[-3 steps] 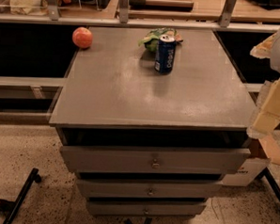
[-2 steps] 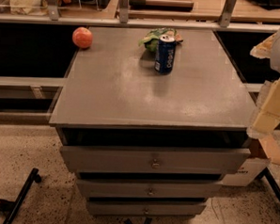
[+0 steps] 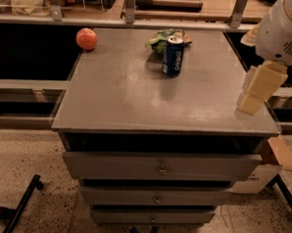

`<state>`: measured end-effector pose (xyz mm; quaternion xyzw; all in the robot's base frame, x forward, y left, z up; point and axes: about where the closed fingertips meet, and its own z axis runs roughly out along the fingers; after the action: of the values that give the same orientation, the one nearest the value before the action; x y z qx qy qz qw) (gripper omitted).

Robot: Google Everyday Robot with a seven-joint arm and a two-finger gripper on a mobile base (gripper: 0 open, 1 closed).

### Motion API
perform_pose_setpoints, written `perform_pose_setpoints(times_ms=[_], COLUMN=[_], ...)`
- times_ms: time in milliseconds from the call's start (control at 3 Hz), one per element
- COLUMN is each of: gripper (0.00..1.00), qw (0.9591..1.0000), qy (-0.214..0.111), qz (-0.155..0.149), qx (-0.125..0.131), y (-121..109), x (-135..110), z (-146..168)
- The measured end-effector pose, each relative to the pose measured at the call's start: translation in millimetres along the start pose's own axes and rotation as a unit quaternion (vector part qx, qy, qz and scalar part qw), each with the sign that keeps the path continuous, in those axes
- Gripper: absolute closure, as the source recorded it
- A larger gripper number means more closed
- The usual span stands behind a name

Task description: Move pepsi can near apple

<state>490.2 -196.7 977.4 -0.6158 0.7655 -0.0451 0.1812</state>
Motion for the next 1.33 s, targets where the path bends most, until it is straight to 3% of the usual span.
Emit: perform_pose_setpoints(times_ms=[667,1333], gripper=[0.00,0.00], qw=[0.9996,0.9948], qy=[-0.025,-0.082], qz=[-0.007,0.028], qx=[0.013,0.054], y=[-72.4,-117.0], x=[-47.3,-78.3], z=[43.2,85.9])
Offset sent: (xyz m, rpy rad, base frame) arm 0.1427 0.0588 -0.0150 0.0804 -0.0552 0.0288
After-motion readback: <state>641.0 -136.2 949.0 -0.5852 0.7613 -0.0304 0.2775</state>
